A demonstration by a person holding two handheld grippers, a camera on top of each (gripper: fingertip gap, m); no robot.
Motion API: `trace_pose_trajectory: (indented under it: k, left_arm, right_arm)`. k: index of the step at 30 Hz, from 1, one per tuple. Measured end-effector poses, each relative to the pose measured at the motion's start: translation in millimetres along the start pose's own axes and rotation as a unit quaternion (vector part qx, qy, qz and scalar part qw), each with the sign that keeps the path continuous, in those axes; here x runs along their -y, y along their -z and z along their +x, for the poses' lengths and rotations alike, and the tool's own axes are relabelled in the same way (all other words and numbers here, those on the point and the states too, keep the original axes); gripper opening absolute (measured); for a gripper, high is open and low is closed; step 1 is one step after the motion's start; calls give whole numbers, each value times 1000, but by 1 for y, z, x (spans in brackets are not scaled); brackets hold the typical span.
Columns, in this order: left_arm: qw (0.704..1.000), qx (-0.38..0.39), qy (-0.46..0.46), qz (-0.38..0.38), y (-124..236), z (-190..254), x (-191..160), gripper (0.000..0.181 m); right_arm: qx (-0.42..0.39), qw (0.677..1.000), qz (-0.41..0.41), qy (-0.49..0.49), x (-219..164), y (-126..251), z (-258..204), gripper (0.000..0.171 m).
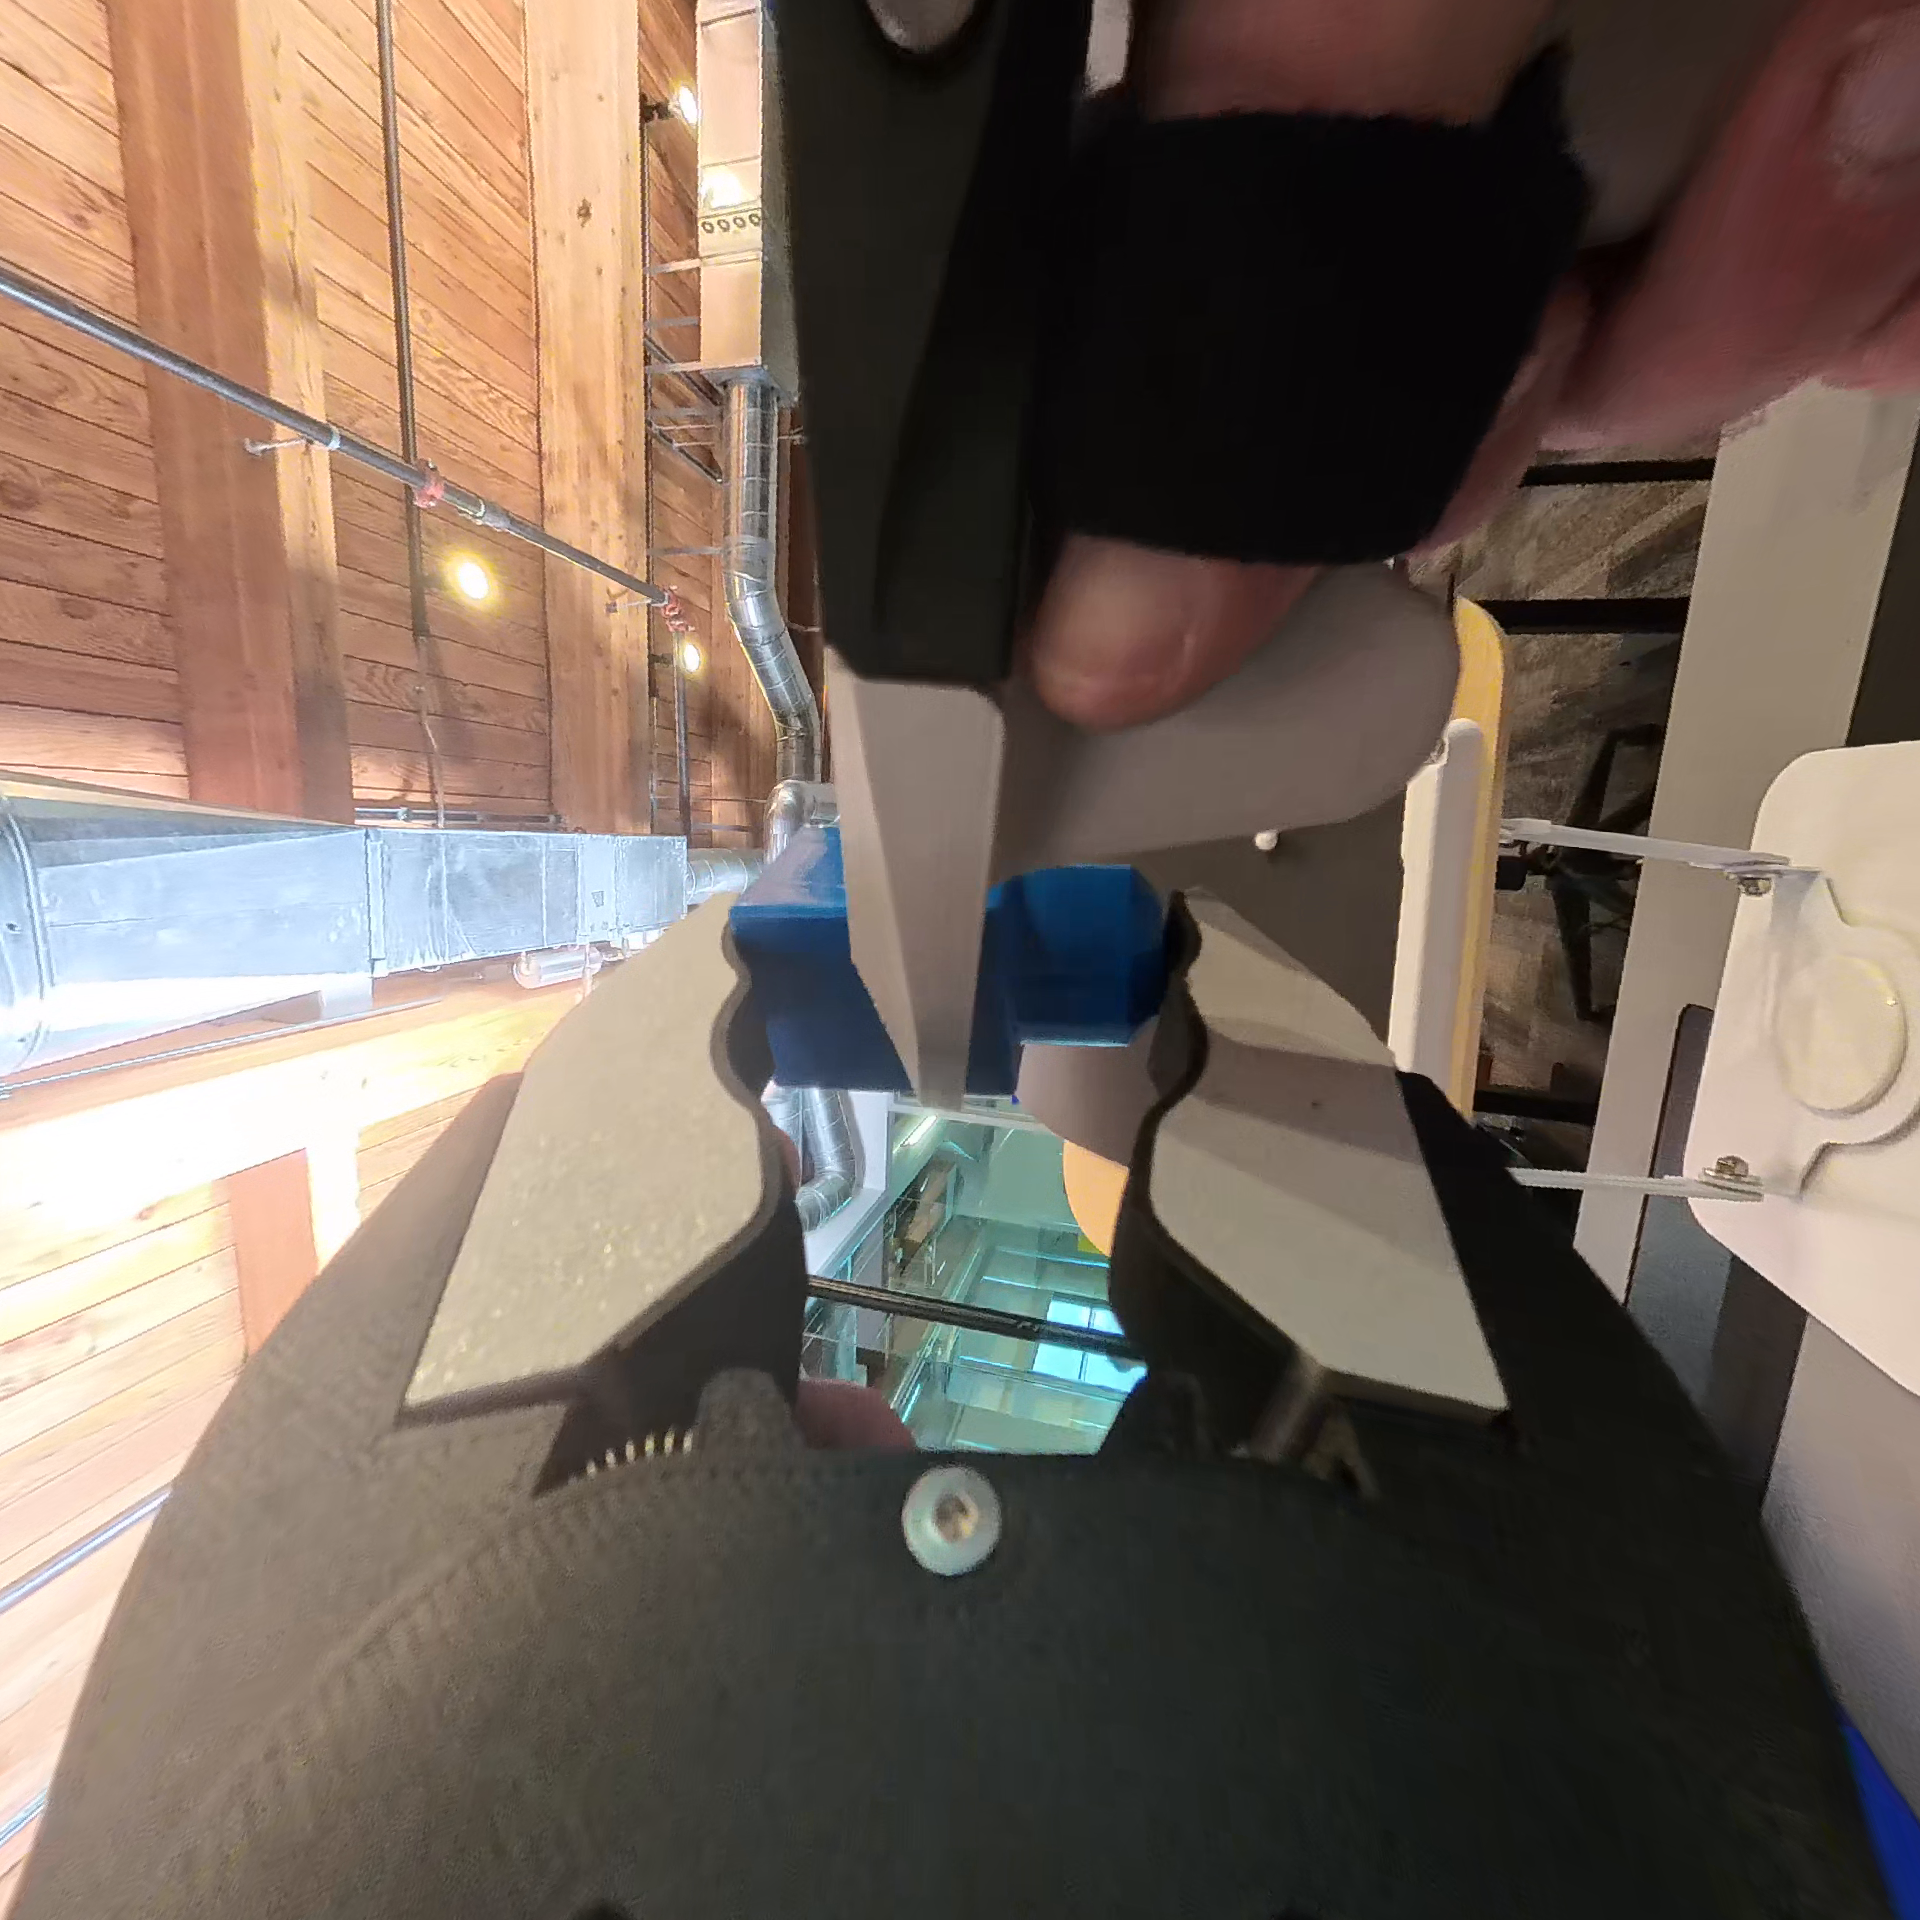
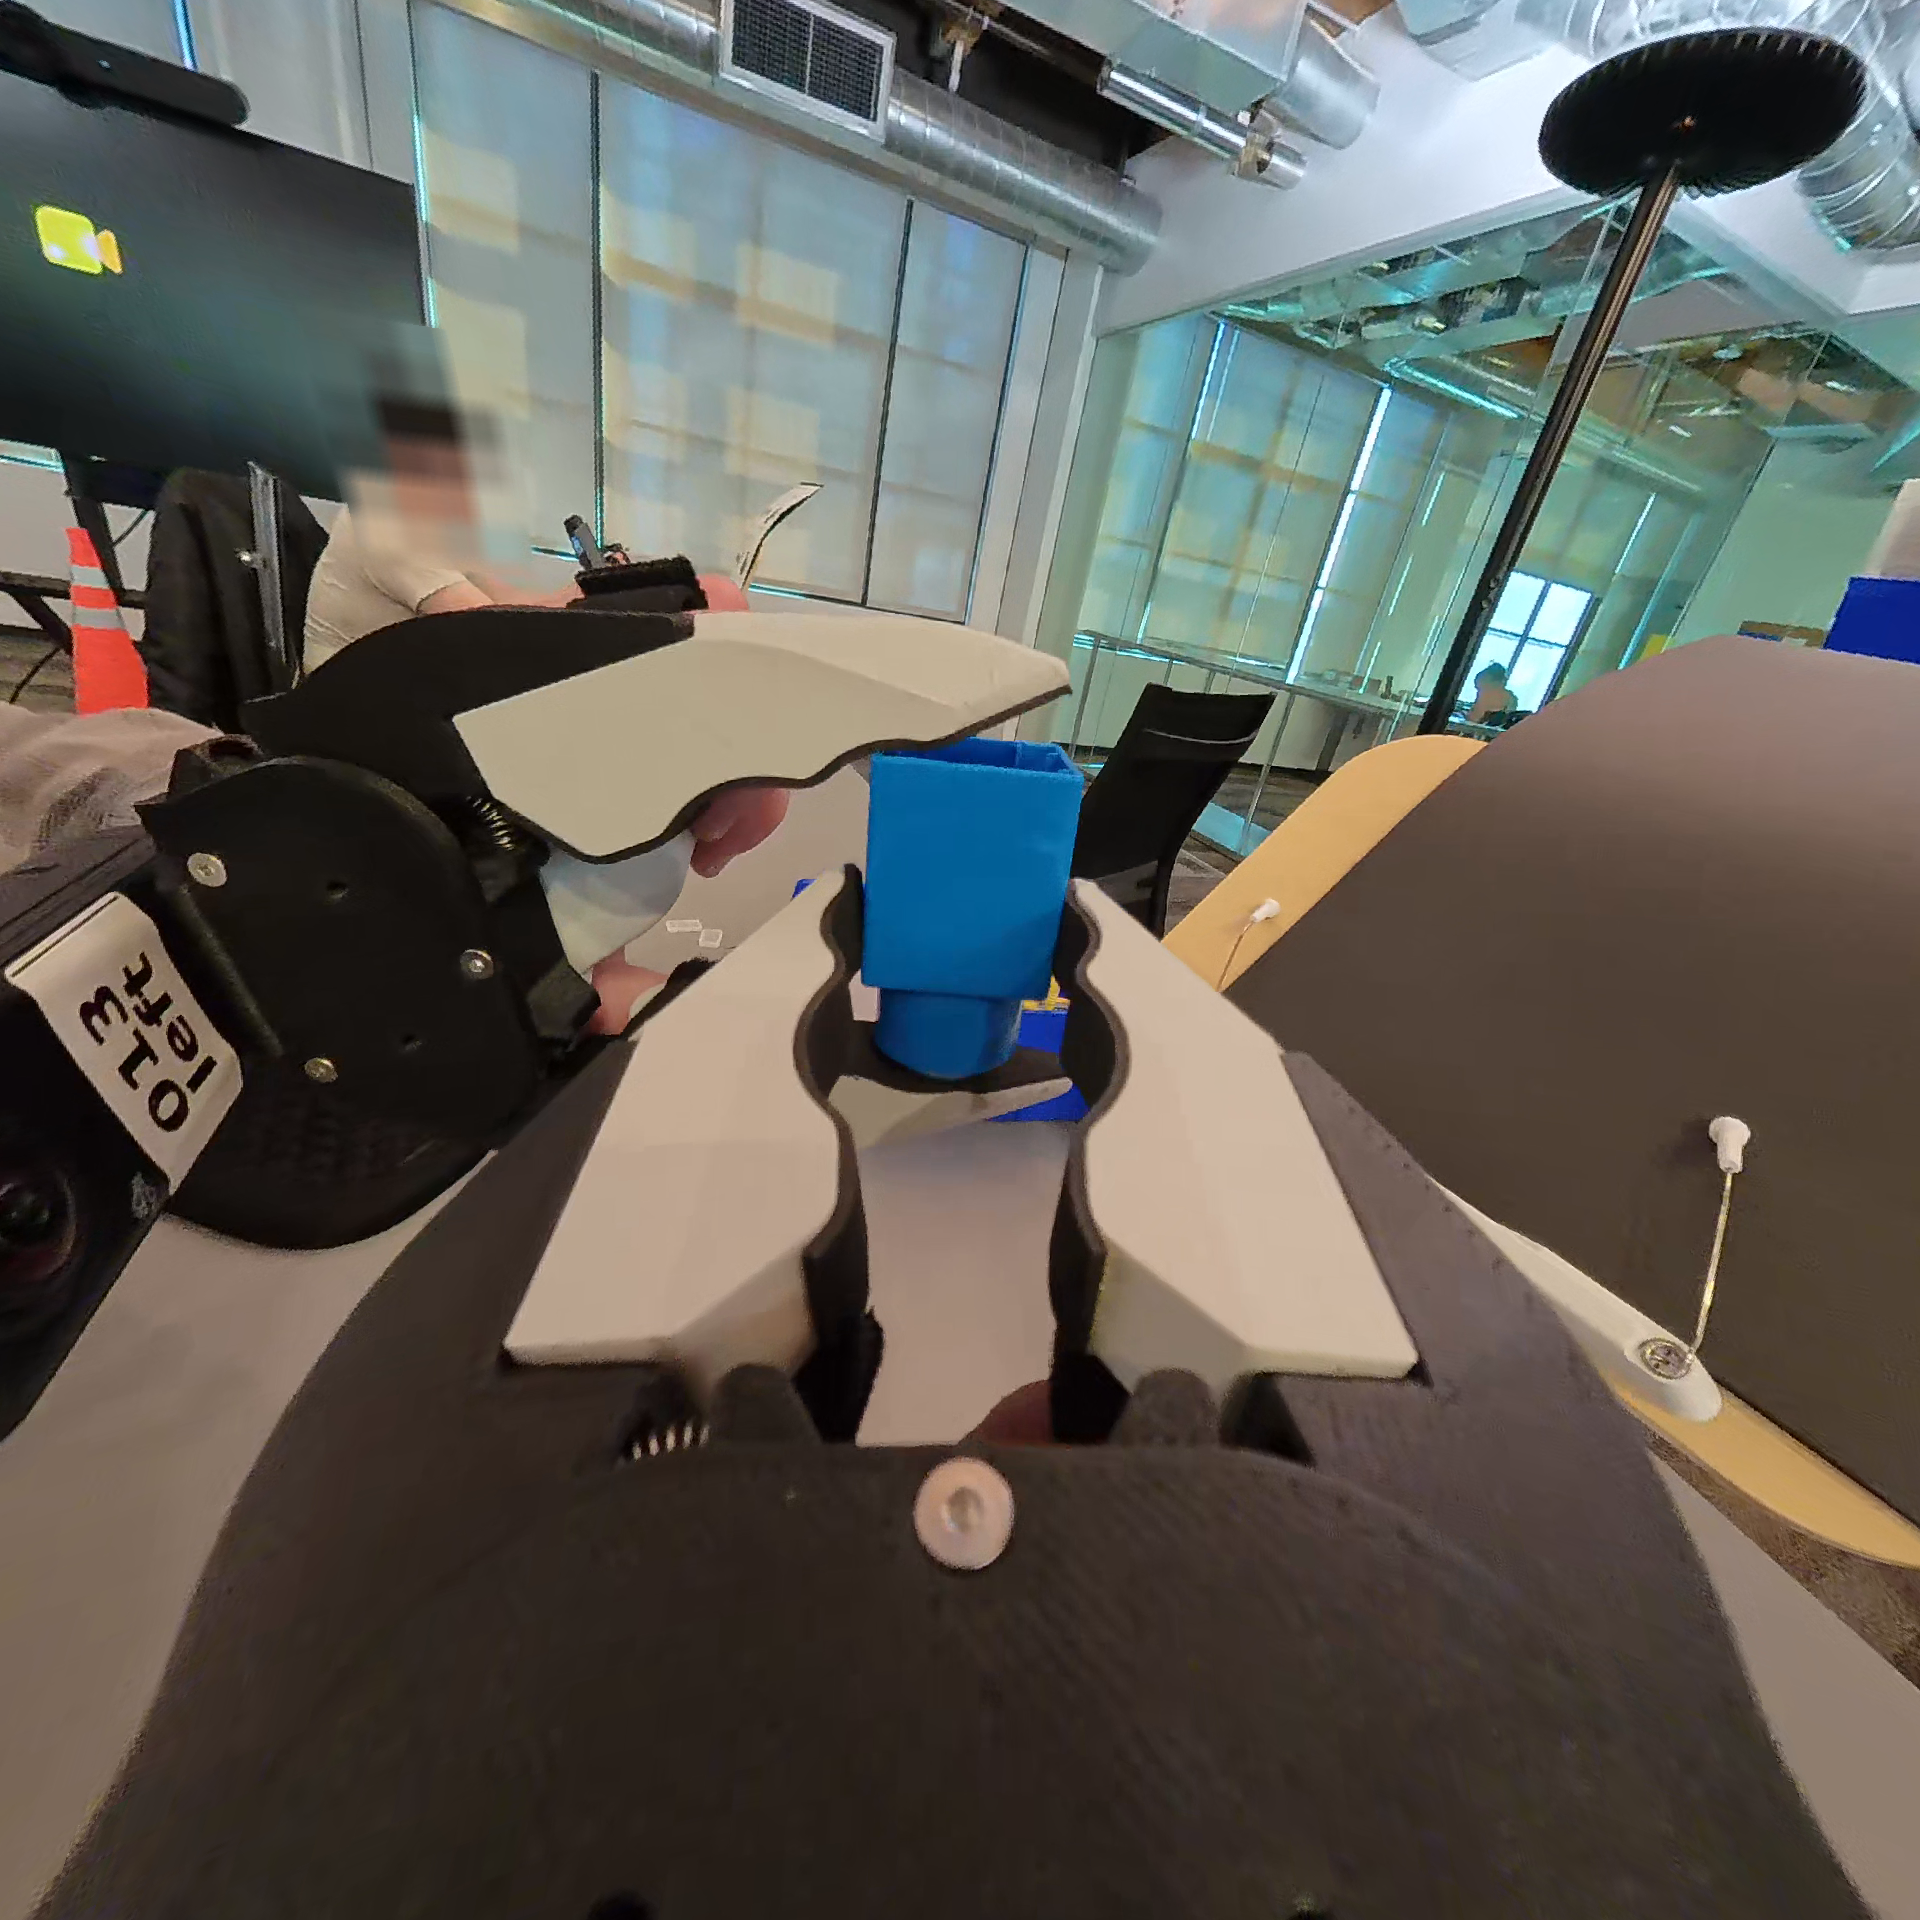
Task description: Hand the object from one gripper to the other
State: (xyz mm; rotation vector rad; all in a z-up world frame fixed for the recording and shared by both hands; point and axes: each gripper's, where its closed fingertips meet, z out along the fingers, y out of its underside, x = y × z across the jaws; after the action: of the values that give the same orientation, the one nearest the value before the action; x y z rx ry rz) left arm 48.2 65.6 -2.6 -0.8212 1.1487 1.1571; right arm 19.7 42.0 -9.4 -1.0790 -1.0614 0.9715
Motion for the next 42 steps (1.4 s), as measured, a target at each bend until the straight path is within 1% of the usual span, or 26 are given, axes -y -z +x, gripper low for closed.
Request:
trace_pose_trajectory:
  k: [9, 12, 14, 15, 17, 19, 21, 23, 24, 26, 29, 30, 32, 35, 36, 39, 41, 42]
  left_arm:
    - [1000, -6, -5, 0, -3, -2, 2, 71]
    - [1000, -14, 11, 18, 0, -2, 6, 73]
    - [999, -8, 23, 45, 5, -9, 11, 79]
    - [998, -7, 27, 54, 8, -12, 12, 83]
    - [995, -15, 40, 87, 14, -17, 16, 86]
    - [990, -18, 47, 129, 22, -23, 24, 88]
    - [981, -31, 53, 186, 34, -27, 38, 85]
    - [968, -65, 63, 232, 45, -25, 52, 83]
    - [964, -81, 66, 243, 48, -23, 56, 83]
    - [958, -111, 68, 255, 51, -20, 61, 83]
    - [943, -198, 59, 262, 56, -3, 63, 82]
    - [935, -226, 56, 268, 60, 0, 64, 77]
    - [923, -250, 47, 288, 69, -2, 69, 57]
    - [913, -285, 27, 291, 75, -5, 71, 32]
    - [910, -297, 19, 289, 75, -5, 70, 29]
    - [905, -316, -5, 285, 74, -5, 69, 28]
    - [894, -345, -10, 286, 76, -2, 69, 26]
    - [885, -363, -12, 290, 79, 1, 70, 20]
  right_arm:
    - [-6, 1000, 10, -6, 3, 2, 2, 34]
    - [0, 1000, 12, -12, 3, 4, 5, 33]
    - [42, 998, 23, -39, 7, 8, 2, 34]
    - [77, 995, 27, -61, 8, 11, -2, 34]
    - [145, 984, 57, -91, 16, 21, -10, 34]
    - [191, 971, 82, -119, 21, 32, -10, 34]
    - [242, 955, 104, -136, 24, 43, -14, 33]
    - [285, 941, 108, -147, 22, 51, -20, 34]
    - [305, 936, 104, -143, 18, 55, -24, 33]
    - [336, 928, 93, -130, 11, 60, -34, 33]
    - [367, 921, 68, -113, -1, 63, -46, 33]
    - [371, 920, 59, -110, -4, 63, -48, 33]
    - [380, 917, 52, -106, -8, 64, -51, 33]
    - [383, 917, 43, -103, -12, 65, -52, 33]
    - [383, 917, 41, -101, -12, 66, -52, 33]
    - [383, 918, 35, -95, -13, 67, -53, 33]
    - [387, 917, 30, -89, -14, 68, -55, 34]
    - [391, 916, 28, -86, -15, 70, -57, 34]
